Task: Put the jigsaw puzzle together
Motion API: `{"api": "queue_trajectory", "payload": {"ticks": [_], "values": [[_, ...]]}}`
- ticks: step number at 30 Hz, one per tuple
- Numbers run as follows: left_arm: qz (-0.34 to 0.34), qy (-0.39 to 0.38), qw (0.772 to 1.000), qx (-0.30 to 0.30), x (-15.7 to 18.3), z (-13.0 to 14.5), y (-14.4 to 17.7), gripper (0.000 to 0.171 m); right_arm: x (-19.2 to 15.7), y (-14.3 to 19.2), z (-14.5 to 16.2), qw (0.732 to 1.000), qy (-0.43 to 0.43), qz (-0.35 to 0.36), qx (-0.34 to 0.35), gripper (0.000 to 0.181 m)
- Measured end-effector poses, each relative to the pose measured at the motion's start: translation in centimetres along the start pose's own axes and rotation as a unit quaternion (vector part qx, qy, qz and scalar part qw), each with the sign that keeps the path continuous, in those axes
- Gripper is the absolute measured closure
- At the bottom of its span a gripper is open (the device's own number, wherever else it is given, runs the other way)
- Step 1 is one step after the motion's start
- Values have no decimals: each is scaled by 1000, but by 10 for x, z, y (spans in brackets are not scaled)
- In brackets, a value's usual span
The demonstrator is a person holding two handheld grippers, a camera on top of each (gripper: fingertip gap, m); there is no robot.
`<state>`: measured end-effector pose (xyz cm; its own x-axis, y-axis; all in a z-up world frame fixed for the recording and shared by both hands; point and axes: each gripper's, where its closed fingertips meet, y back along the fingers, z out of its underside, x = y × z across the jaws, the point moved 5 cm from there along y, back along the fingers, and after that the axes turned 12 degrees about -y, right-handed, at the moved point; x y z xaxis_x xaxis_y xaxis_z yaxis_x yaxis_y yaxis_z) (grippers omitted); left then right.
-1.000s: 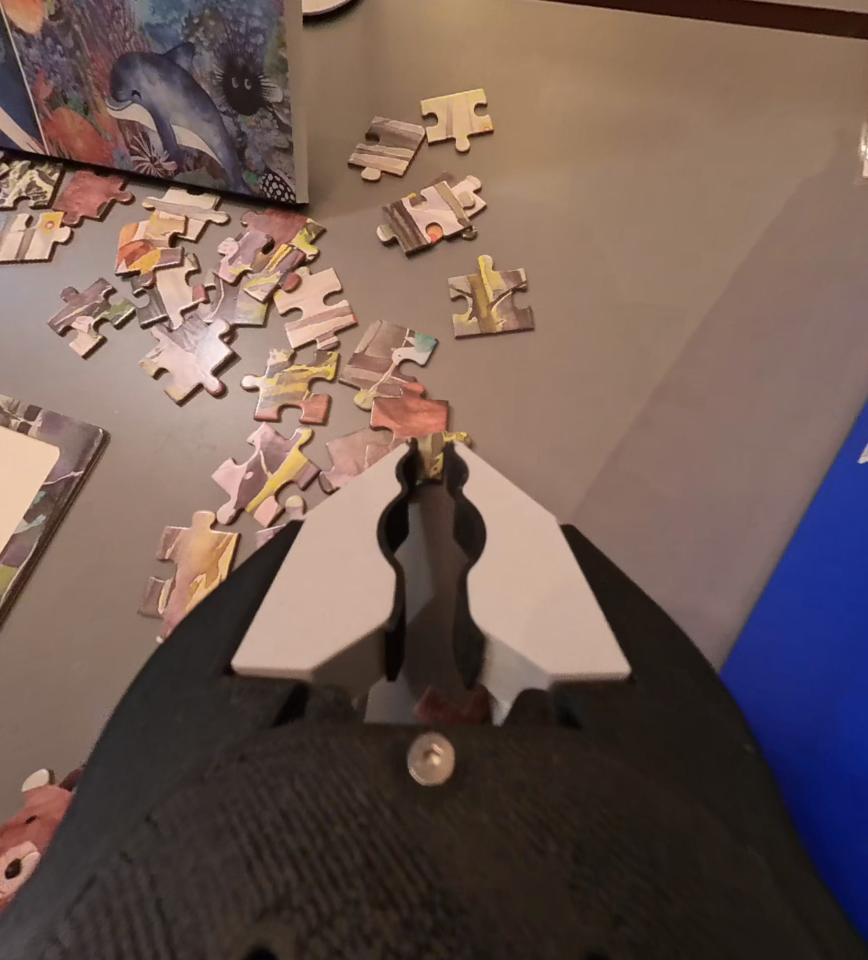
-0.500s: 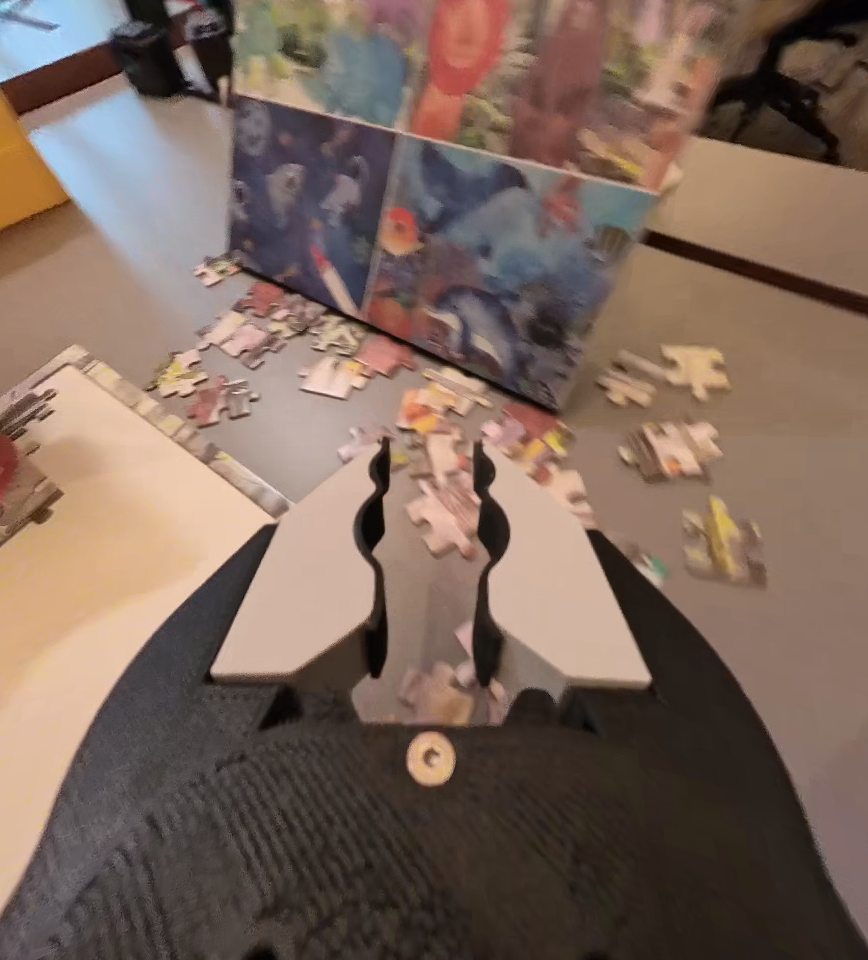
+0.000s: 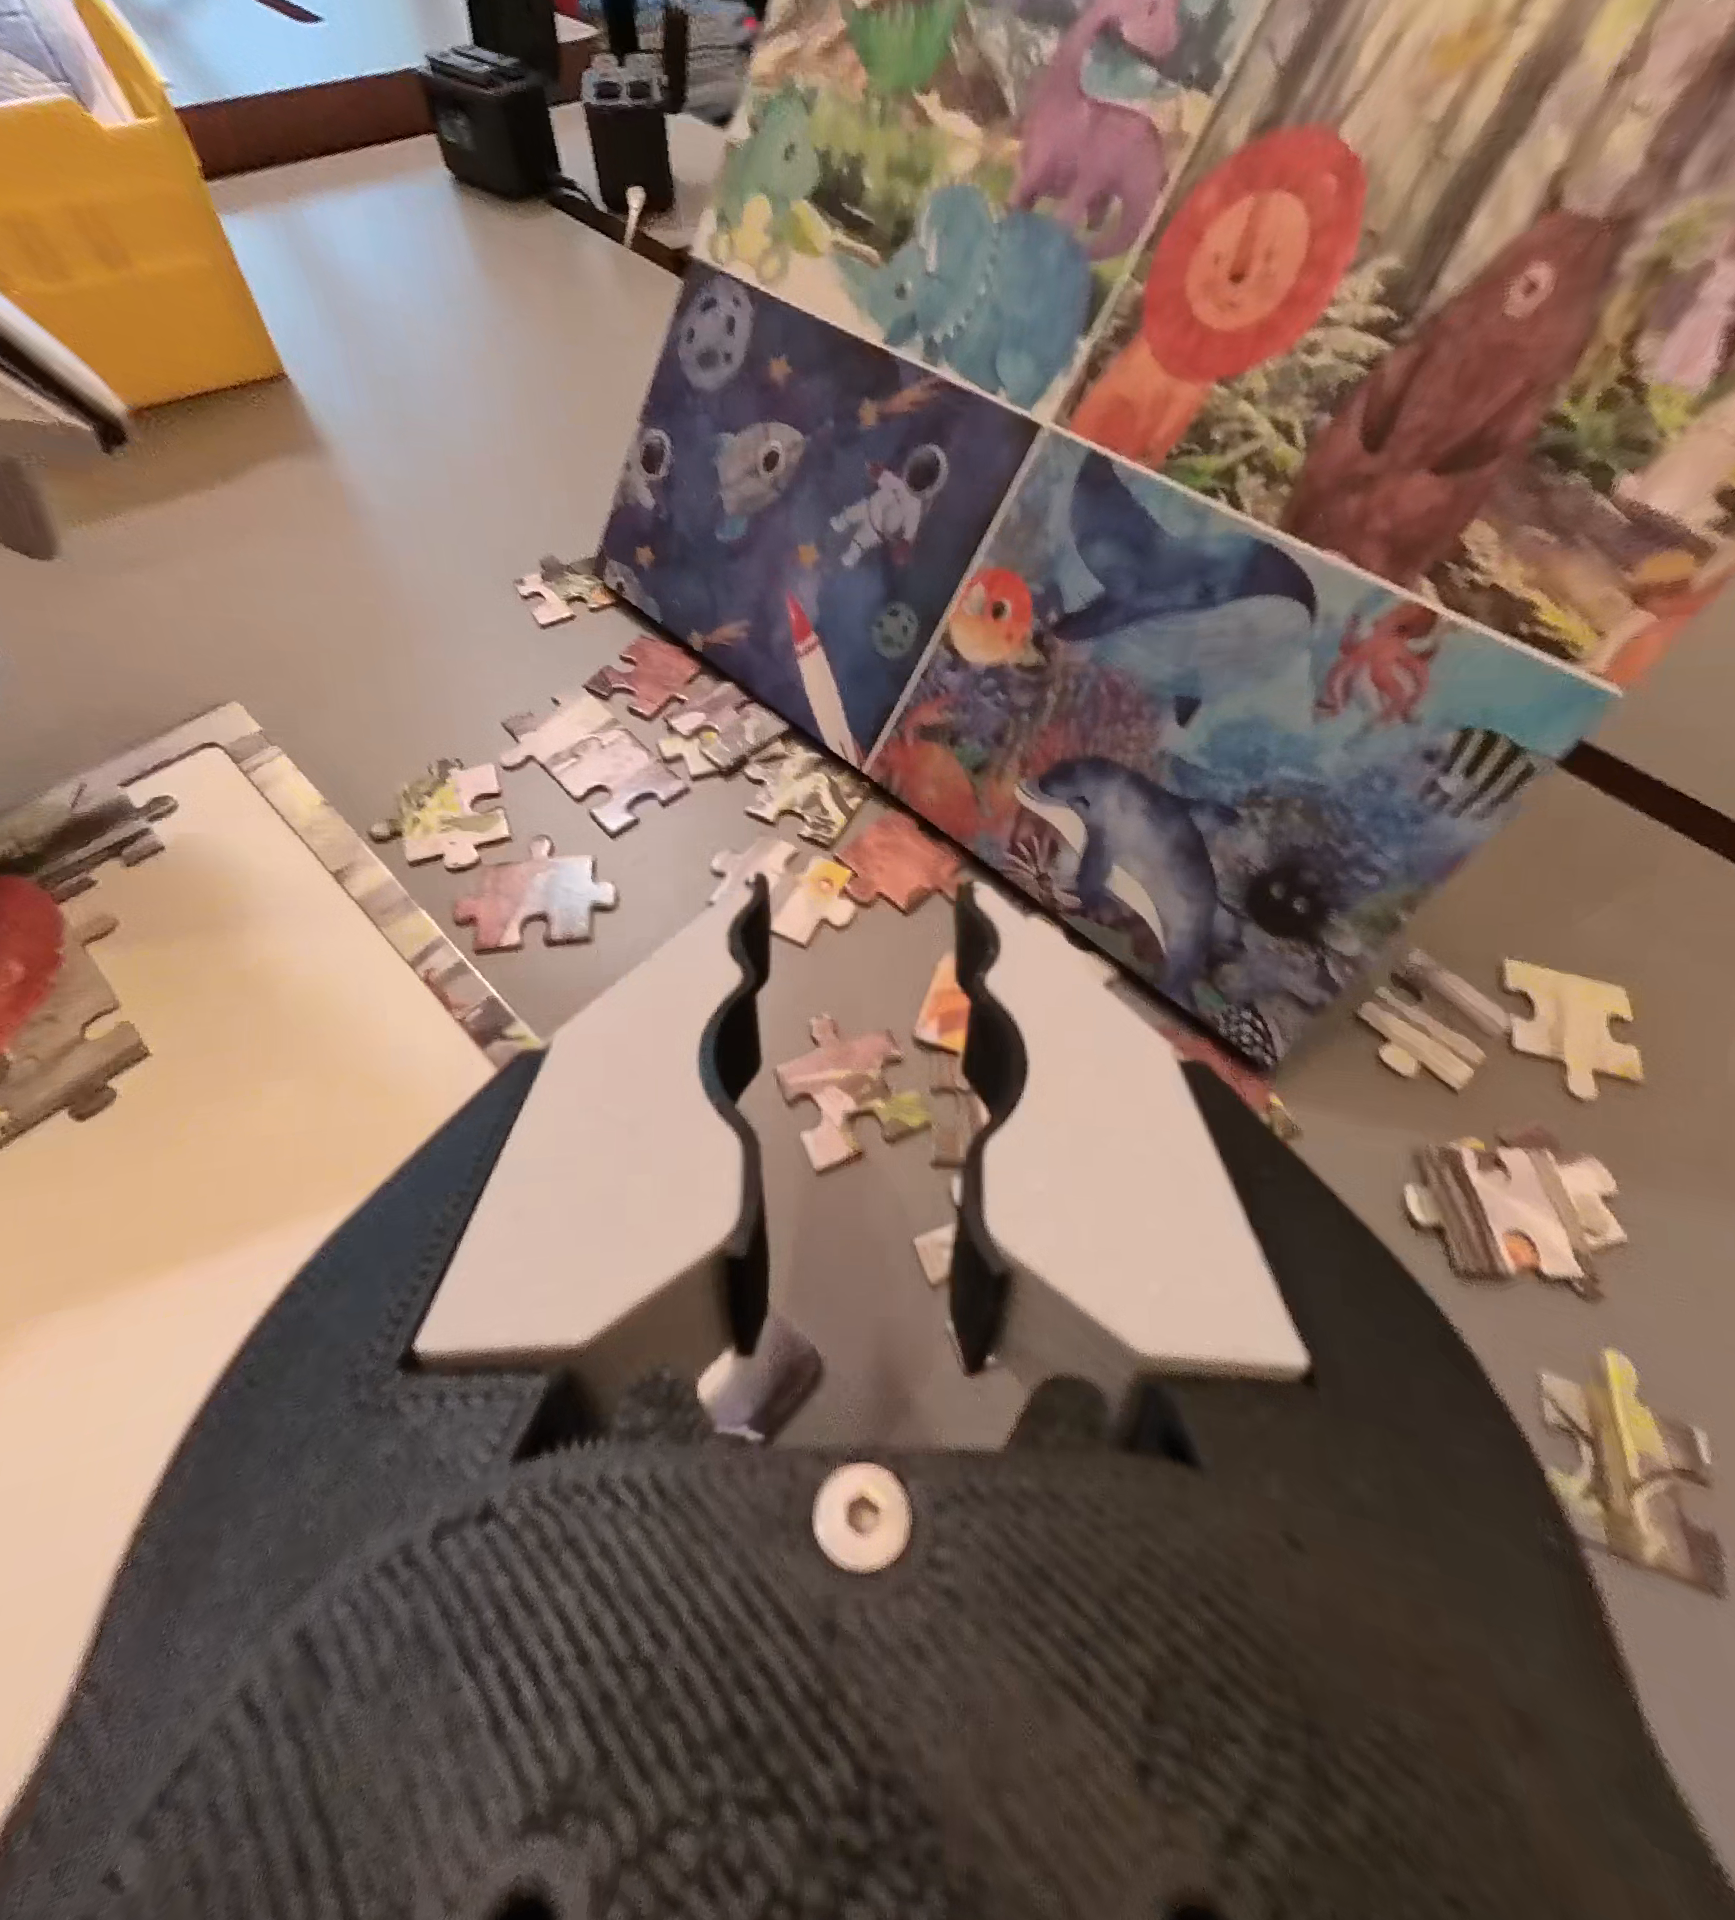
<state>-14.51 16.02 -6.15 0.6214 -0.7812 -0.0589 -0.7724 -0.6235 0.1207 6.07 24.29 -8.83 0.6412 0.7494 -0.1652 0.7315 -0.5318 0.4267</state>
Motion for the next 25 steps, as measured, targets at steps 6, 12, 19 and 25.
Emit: {"api": "queue_trajectory", "payload": {"ticks": [6,12,19,25], "values": [[18,13,1000,-14,2,6,-6,170,20,14,-1,997,-70,-17,32,148],[35,9,999,-24,10,9,-11,169,25,11,5,997,-74,-9,18,148],[44,-7,998,-33,17,9,-14,167,48,42,-10,991,9,117,58,153],[51,-6,998,-40,20,12,-17,166,74,91,-27,973,-26,149,173,158]]}}
